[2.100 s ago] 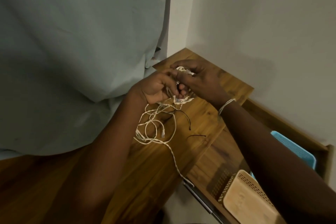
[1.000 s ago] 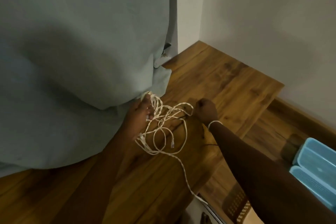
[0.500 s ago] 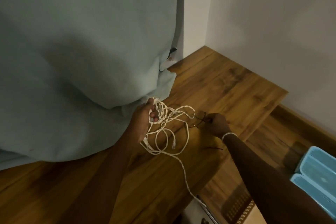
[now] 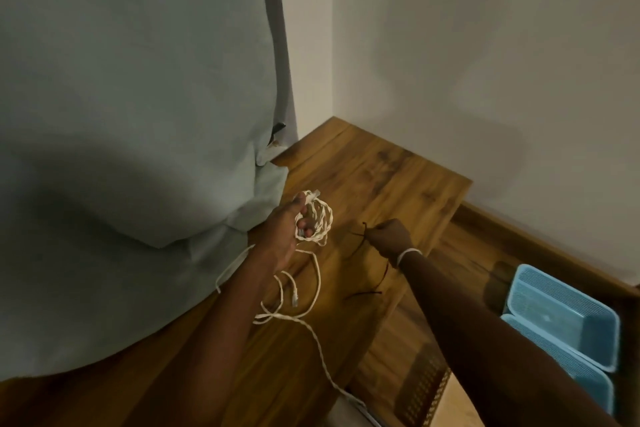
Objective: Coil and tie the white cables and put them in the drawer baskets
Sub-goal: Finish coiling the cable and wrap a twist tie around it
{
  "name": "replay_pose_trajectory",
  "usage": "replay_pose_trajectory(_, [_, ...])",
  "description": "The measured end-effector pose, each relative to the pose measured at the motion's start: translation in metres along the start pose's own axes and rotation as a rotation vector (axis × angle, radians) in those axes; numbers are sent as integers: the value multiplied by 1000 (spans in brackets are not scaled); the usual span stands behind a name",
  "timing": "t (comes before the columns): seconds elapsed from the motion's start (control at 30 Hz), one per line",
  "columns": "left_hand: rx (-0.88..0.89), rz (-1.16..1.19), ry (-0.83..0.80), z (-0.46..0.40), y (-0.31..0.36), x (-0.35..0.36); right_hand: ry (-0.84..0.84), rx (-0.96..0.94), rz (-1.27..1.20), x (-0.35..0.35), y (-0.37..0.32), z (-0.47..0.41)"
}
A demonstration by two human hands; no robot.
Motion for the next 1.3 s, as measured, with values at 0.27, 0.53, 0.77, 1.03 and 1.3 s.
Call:
replay_pose_trajectory(0.27, [4, 50, -8, 9, -3, -40, -75, -32, 281, 46, 4, 0])
replay_pose_trajectory(0.53, [-5, 27, 24, 14, -13, -61, -229, -104, 533, 23, -5, 8])
replay_pose_trajectory(0.77, [4, -25, 55, -1, -11, -32, -49, -344, -168, -43, -114, 80])
replay_pose_trajectory(1.03, [-2, -155, 148, -3, 10, 9, 218, -478, -282, -40, -130, 124])
replay_pose_trajectory(1.3, [115, -149, 121, -2, 31, 38, 352, -411, -487, -52, -126, 122])
Point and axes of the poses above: each hand's wrist, its own z-axis away from the middle knuckle, its own x-axis out of the palm, y = z × x, the point moved 7 cm from there along -z, towards the middle knuckle, and after that the axes turned 3 degrees about -z, right-handed, at the moved point
